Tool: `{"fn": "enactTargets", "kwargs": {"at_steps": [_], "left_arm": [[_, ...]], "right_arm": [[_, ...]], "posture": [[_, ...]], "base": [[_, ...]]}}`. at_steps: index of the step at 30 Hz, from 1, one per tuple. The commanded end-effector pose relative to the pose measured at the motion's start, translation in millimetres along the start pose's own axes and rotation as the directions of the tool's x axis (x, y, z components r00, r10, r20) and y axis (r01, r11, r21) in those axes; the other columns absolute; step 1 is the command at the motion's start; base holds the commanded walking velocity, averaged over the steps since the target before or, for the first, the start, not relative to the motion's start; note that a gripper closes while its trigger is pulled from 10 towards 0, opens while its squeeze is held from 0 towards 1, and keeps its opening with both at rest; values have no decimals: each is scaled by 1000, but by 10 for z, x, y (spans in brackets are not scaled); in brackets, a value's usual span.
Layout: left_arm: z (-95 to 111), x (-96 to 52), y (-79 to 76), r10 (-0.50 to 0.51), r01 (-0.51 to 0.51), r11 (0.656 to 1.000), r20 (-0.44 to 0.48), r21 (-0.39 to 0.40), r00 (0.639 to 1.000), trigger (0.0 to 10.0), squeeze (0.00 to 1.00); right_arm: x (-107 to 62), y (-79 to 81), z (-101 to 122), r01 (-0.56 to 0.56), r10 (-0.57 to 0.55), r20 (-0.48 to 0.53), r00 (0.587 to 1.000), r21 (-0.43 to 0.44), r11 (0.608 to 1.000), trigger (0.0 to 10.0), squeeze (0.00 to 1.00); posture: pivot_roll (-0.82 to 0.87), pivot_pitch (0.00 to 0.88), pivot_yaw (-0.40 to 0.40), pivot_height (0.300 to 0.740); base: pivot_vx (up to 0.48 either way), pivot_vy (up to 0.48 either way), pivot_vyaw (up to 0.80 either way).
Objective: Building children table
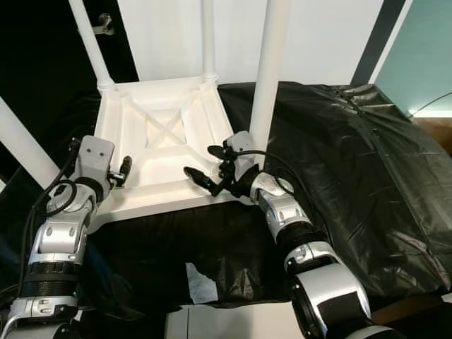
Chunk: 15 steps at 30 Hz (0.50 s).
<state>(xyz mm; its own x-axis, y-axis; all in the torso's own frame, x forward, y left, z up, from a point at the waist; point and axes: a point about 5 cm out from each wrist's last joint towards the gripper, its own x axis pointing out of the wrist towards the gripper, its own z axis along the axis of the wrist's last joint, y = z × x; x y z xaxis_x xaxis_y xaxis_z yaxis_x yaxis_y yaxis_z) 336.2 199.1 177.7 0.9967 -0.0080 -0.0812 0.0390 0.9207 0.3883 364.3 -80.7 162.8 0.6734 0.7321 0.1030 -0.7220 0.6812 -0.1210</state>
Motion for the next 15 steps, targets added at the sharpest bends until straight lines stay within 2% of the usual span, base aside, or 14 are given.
{"fn": "enactTargets", "kwargs": {"at_steps": [1, 2, 3, 5, 6, 10, 11, 13, 14, 15], "left_arm": [[-100, -47, 274, 237, -236, 971, -43, 27, 971, 10000, 0], [-109, -51, 284, 239, -238, 971, -47, 26, 970, 10000, 0], [-115, -54, 288, 240, -239, 971, -48, 26, 970, 10000, 0], [-119, -56, 290, 240, -239, 971, -49, 26, 969, 10000, 0], [-122, -58, 292, 239, -238, 971, -49, 29, 970, 10000, 0], [-133, -65, 304, 237, -235, 971, -49, 36, 970, 10000, 0], [-135, -66, 310, 237, -235, 971, -48, 40, 970, 10000, 0], [-137, -65, 314, 236, -234, 971, -47, 42, 971, 10000, 0], [-145, -76, 331, 236, -234, 971, -46, 51, 971, 10000, 0], [-149, -81, 339, 237, -234, 971, -46, 54, 971, 10000, 0]], "right_arm": [[-196, -269, 10, 165, -164, 22, 986, -11, 986, 10000, 718], [-221, -282, 1, 178, -177, 26, 984, -17, 984, 10000, 647], [-244, -290, -10, 183, -183, 28, 983, -15, 983, 10000, 620], [-258, -295, -18, 186, -185, 30, 982, -13, 982, 10000, 620], [-289, -303, -32, 189, -189, 31, 982, -10, 982, 10000, 341], [-409, -338, -79, 204, -204, 31, 979, -24, 979, 10000, 318], [-443, -347, -92, 209, -208, 29, 978, -31, 977, 10000, 149], [-462, -352, -99, 212, -211, 28, 977, -34, 977, 10000, 149], [-516, -347, -99, 225, -223, 36, 974, -49, 973, 10000, 0], [-533, -340, -97, 229, -227, 42, 973, -55, 972, 10000, 0]], "posture": [[48, 0, -19, 740], [48, 0, -19, 740], [47, 0, -20, 740], [47, 0, -20, 740], [45, 0, -19, 740], [44, 0, -20, 740], [44, 0, -22, 740], [43, 0, -23, 740], [42, 0, -28, 740], [42, 0, -28, 740]], "base": [[0, 0, 0], [0, 0, 0], [0, 0, 0], [0, 0, 0], [0, 0, 0], [0, 0, 0], [0, 0, 0], [0, 0, 0], [0, 0, 0], [0, 0, 0]]}}
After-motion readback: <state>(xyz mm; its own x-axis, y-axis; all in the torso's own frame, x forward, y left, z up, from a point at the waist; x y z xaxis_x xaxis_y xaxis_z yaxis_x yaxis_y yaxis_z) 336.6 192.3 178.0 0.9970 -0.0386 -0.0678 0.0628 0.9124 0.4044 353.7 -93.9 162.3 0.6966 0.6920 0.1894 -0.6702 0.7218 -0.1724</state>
